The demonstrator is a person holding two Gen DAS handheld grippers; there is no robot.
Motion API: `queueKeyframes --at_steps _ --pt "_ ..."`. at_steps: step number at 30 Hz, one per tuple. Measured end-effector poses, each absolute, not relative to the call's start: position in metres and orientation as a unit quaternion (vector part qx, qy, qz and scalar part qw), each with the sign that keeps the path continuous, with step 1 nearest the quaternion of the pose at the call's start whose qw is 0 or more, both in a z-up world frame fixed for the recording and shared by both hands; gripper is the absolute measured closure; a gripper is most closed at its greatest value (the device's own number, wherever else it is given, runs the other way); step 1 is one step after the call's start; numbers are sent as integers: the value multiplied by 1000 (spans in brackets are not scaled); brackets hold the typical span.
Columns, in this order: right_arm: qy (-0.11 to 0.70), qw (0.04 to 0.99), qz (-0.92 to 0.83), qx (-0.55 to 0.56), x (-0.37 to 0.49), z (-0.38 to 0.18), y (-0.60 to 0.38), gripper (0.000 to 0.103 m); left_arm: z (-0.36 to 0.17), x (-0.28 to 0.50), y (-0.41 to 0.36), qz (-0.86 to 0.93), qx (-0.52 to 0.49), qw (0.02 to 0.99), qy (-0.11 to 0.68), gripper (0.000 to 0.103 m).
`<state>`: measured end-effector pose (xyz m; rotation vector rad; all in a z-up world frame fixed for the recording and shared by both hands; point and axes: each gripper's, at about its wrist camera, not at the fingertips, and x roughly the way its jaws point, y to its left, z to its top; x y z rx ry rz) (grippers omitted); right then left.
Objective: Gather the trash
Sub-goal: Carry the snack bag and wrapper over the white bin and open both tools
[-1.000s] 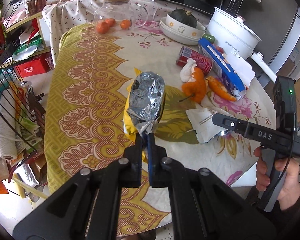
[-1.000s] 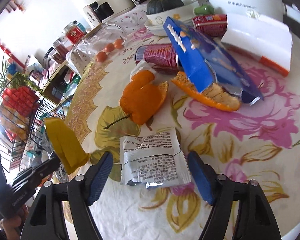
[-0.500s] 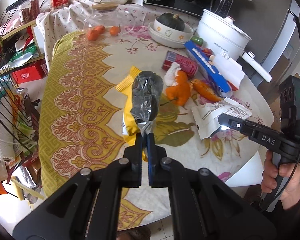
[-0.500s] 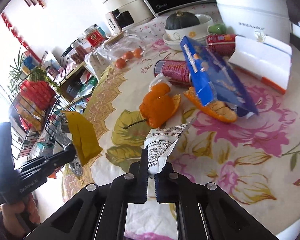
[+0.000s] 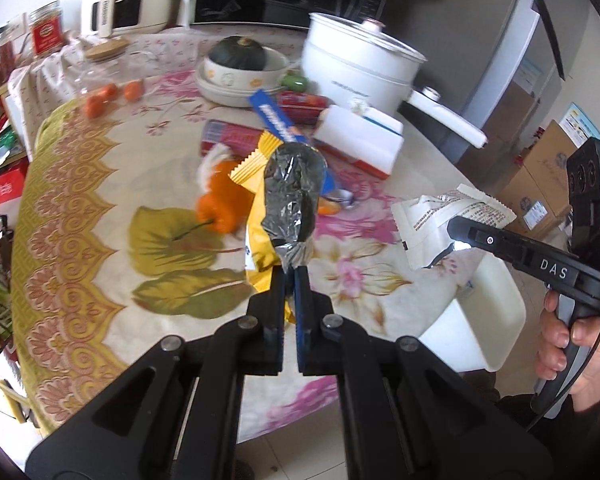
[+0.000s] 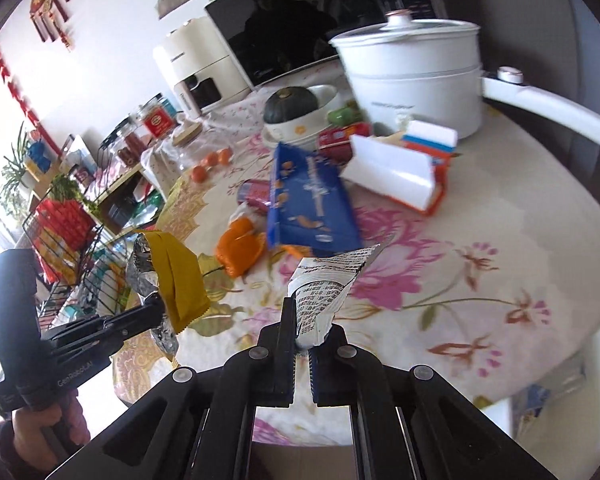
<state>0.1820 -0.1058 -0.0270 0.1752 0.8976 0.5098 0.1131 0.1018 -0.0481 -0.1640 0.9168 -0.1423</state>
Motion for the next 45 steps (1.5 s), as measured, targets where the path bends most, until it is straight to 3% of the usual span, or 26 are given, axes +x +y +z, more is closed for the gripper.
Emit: queueKeyframes --at_steps 21,45 --pt "444 883 120 93 153 -12 -269 97 -56 138 -53 -186 -26 869 457 98" --pt "486 867 27 111 112 -43 -397 97 -103 135 -214 -297 37 819 489 98"
